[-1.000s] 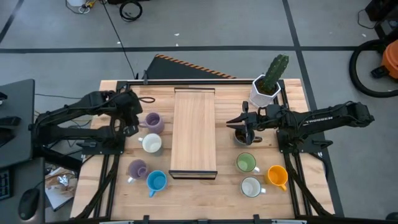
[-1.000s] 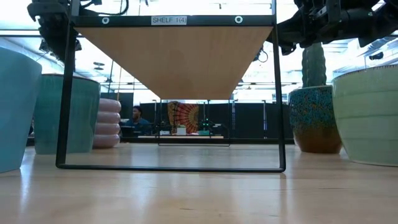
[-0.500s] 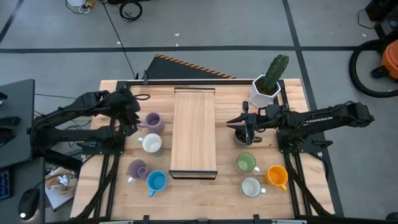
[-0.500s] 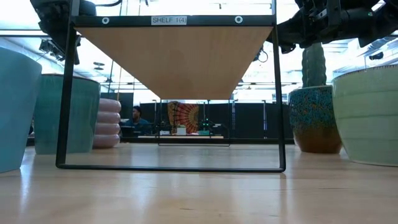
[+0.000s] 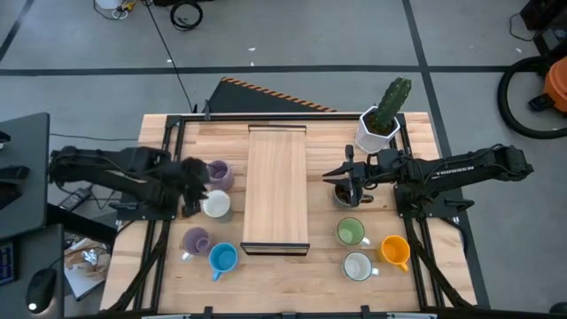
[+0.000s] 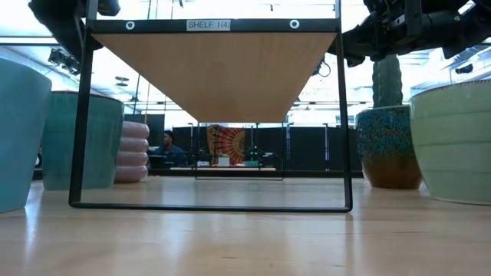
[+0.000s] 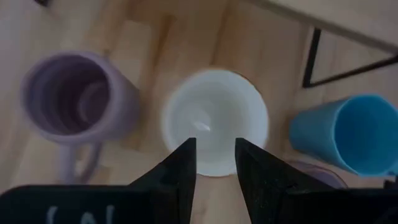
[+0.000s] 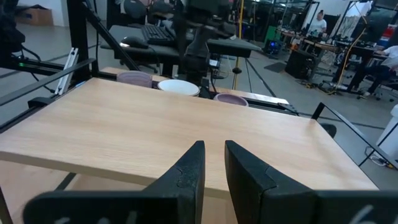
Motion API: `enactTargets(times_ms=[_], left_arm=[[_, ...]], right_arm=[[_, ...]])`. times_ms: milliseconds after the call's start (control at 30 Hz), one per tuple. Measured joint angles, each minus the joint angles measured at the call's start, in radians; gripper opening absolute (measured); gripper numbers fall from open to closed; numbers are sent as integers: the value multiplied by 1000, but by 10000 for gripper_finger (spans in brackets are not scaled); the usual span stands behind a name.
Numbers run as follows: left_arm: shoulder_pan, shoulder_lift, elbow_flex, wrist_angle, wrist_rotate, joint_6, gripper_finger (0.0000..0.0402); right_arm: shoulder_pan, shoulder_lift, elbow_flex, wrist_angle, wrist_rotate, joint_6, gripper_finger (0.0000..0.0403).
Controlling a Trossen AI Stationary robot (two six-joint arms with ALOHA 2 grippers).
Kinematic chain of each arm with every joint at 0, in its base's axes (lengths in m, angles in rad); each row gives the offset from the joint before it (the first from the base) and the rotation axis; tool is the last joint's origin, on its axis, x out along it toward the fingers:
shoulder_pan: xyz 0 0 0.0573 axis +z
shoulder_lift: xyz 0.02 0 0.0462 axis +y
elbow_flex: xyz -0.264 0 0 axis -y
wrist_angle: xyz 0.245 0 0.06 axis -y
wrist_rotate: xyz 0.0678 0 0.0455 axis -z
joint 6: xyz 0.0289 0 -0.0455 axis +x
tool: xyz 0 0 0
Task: Place coffee mugs
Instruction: Put the light blue mug on the shelf
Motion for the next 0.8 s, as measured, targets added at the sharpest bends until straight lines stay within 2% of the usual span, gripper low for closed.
enactTargets(times_ms=[167,333,800], left_arm=[[-134,86,0,4,-23,-26,117],[-208,154,0,10,-53,-29,117],[-248,252,67,24,-110,-26,117]], right_arm=[[0,0,0,1,5,16,68],[0,0,0,0,6,16,68],[0,0,0,-1,48,20,68]])
